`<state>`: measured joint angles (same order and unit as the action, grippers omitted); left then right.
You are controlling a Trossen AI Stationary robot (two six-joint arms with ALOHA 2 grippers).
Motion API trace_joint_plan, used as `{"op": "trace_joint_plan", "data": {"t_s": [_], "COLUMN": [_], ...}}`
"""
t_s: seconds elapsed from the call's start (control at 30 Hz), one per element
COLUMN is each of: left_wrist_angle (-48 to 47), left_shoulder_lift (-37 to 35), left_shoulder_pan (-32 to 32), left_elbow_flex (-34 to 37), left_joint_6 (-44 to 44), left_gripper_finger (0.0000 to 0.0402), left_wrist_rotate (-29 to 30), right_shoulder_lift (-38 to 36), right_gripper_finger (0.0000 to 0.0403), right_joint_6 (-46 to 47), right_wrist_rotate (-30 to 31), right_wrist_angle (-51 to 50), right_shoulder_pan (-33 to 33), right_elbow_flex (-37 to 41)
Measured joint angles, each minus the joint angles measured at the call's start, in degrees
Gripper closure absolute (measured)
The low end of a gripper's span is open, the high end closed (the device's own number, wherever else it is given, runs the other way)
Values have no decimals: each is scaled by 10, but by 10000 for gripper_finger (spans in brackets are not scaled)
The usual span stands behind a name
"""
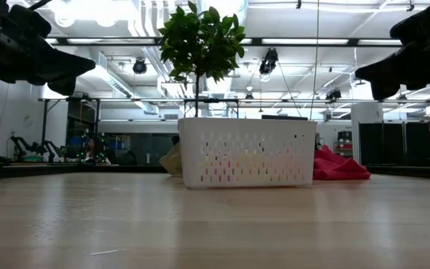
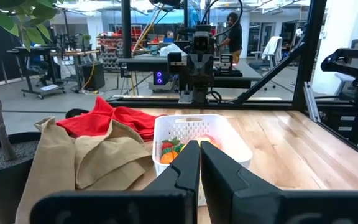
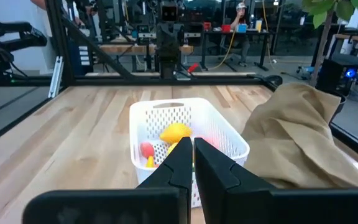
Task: Pick and placing Produce into tupperware
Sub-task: Return to Home Position
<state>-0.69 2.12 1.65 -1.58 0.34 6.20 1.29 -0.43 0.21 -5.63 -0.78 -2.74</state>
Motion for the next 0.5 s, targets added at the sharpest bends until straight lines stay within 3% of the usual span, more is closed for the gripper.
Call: {"op": "trace_joint_plan", "data": {"t_s": [0.5], "left_wrist_angle": [1], "left_shoulder_lift": [1], "left_shoulder_pan": [0], "left_elbow_flex": [0], "left_joint_6": [-14], "left_gripper_finger": [402], "left_wrist_rotate": [1], "right_shoulder_lift": [8], "right_gripper_finger": [394], "right_joint_6": [0], "right_wrist_rotate": [-1], "right_wrist_angle": [0], "right_shoulder_pan": [0], "right_elbow_flex": [0]}}
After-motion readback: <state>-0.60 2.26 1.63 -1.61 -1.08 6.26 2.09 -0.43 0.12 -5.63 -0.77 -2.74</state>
